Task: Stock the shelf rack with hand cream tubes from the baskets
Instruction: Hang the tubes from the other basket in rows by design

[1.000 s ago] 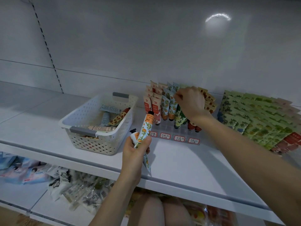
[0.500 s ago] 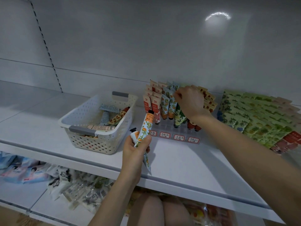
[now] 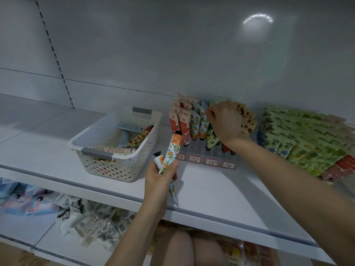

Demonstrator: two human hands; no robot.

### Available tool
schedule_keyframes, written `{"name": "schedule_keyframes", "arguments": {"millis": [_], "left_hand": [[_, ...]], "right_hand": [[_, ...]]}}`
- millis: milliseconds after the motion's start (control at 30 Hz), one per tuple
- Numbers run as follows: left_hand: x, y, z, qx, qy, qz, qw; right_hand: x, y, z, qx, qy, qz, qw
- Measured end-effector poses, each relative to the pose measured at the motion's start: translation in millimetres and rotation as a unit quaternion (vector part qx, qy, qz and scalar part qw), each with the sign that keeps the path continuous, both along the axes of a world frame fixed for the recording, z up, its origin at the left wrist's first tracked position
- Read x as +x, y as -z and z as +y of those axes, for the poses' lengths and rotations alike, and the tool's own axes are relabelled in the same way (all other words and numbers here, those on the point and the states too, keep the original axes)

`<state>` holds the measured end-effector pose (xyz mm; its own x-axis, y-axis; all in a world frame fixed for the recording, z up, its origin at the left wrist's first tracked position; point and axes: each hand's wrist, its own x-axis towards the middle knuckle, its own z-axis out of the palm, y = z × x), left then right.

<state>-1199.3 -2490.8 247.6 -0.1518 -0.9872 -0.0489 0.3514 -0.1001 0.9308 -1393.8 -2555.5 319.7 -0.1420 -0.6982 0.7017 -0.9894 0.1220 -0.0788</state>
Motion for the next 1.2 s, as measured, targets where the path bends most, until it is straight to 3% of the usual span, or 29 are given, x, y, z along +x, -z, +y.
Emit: {"name": "schedule_keyframes", "arguments": {"millis": [467,800,1200], "left_hand": [[2,0,0,-0.001,-0.003,0.006,1.0],[0,0,0,-0.003,-0.002,0.009,1.0],[2,-1,1,-0.001,-0.001,0.008,1.0]], "right_hand": [[-3,2,2,0.031,-0.021,0.011,0.999],[2,-12,-4,0.125,0.04,0.012,0.991],[2,-19,4,0.132,0.027,0.004,0.991]]}}
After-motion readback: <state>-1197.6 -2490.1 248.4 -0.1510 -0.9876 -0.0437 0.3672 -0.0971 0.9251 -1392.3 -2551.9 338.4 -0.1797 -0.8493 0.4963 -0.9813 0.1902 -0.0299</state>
